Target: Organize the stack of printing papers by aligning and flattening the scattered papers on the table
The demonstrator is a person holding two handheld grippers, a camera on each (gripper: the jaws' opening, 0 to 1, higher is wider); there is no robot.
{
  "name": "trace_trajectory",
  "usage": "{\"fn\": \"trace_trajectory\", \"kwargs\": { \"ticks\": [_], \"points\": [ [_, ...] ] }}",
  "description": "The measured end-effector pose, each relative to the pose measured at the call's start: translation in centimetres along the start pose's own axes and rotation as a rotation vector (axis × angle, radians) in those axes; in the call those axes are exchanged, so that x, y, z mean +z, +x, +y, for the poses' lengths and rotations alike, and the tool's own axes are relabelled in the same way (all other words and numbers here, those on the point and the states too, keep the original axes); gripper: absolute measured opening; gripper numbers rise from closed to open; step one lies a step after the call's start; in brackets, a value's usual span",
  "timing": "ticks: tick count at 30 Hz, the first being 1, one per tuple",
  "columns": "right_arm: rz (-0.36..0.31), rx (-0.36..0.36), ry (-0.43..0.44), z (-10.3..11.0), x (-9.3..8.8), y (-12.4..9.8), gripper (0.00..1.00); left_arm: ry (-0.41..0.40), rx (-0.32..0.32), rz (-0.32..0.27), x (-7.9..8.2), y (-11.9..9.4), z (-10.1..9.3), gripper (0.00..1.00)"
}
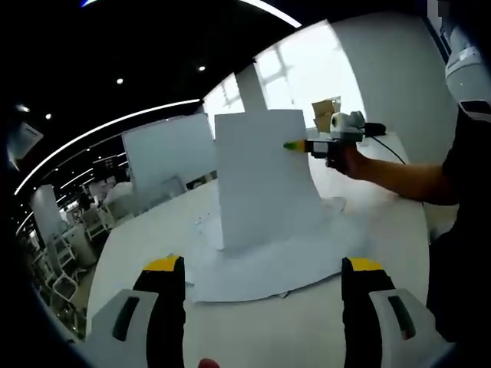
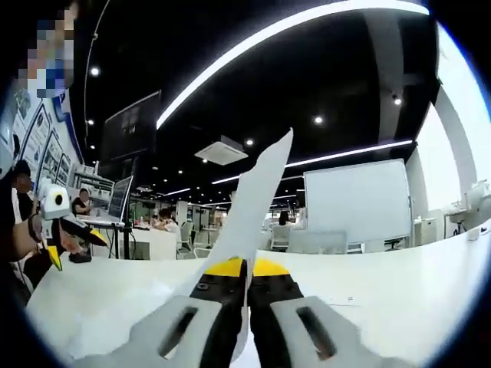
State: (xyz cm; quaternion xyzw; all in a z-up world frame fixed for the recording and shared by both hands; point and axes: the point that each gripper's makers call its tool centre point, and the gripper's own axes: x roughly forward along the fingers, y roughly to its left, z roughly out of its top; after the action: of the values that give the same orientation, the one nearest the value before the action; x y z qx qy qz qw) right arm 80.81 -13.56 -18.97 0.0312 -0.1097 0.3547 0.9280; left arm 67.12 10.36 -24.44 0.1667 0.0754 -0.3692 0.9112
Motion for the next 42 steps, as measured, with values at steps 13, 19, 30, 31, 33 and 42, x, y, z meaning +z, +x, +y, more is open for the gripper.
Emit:
{"fn": "trace_trajectory", "kwargs": {
  "ticks": [13, 19, 30, 31, 33, 42],
  "points": [
    [-0.057, 0.005, 0.067, 0.2, 2.1, -0.4, 0.0, 0.003, 0.016, -0.013, 0.4, -0.6, 0.3, 0.86],
    [-0.063, 0.016, 0.04, 0.9, 3.5, -0.4, 0.0, 0.006, 0.015, -0.016, 0.5, -0.8, 0.3, 0.86],
    [-0.068, 0.037, -0.01, 2.0, 5.6, -0.3, 0.0, 0.007, 0.013, -0.027, 0.7, -0.9, 0.2, 0.86],
    [-0.067, 0.037, -0.012, 2.0, 5.6, -0.3, 0.0, 0.007, 0.014, -0.028, 0.7, -1.0, 0.2, 0.86],
    [-0.068, 0.04, -0.014, 2.1, 5.8, -0.3, 0.0, 0.007, 0.013, -0.029, 0.7, -1.0, 0.2, 0.86],
    [-0.072, 0.052, -0.027, 2.6, 6.5, -0.3, 0.0, 0.007, 0.015, -0.032, 0.7, -1.2, 0.3, 0.86]
  ]
}}
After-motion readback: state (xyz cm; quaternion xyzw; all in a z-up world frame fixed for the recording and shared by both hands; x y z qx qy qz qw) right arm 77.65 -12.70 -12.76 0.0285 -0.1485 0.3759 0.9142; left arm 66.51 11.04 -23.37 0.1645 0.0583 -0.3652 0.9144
